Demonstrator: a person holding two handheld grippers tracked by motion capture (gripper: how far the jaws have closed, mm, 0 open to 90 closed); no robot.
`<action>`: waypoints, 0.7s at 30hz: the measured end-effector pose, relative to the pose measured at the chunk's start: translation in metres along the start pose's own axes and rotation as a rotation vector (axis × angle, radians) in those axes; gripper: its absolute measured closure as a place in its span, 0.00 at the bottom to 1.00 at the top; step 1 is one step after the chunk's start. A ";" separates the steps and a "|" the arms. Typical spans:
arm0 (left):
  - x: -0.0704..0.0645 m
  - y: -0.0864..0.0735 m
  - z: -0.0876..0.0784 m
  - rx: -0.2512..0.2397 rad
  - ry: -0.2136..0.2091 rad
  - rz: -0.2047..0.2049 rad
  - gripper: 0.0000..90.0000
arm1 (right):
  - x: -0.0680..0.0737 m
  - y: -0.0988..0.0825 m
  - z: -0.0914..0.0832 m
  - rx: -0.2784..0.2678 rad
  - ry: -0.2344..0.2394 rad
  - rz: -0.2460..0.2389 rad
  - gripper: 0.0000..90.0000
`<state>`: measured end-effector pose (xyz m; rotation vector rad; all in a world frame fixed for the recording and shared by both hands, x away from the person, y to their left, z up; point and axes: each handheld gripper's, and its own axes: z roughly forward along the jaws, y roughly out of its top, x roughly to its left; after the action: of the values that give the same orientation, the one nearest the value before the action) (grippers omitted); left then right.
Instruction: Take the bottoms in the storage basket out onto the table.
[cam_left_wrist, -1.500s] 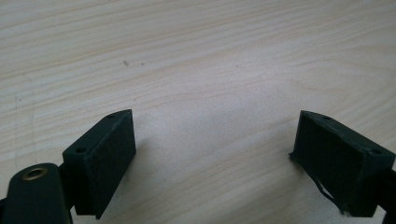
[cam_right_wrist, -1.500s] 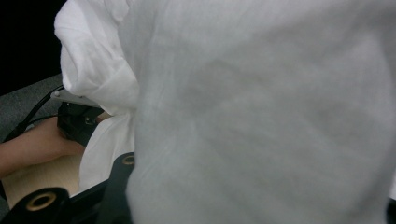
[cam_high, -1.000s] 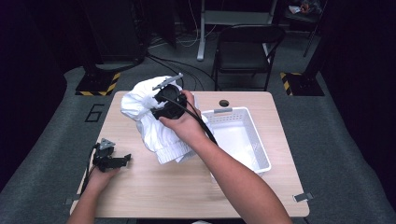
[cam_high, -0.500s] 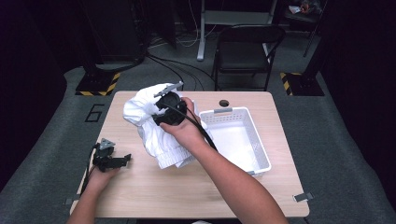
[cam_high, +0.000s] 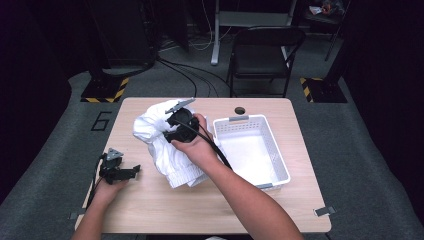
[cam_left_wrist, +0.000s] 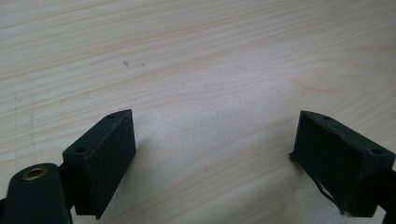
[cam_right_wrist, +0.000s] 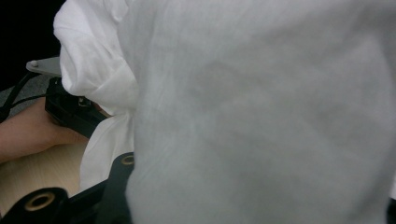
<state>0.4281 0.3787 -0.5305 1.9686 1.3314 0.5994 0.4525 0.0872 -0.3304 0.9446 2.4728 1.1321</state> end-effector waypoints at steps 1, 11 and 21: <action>0.000 0.000 0.000 0.000 0.000 0.000 0.14 | 0.000 -0.001 0.001 0.002 0.001 -0.004 0.58; 0.000 0.000 0.000 0.000 0.000 -0.002 0.14 | 0.002 -0.013 0.012 0.013 0.008 0.007 0.58; 0.000 0.000 0.000 0.000 0.000 -0.002 0.14 | 0.006 -0.027 0.024 0.021 0.019 0.018 0.57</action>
<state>0.4280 0.3786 -0.5306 1.9670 1.3330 0.5983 0.4470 0.0917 -0.3660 0.9679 2.5012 1.1275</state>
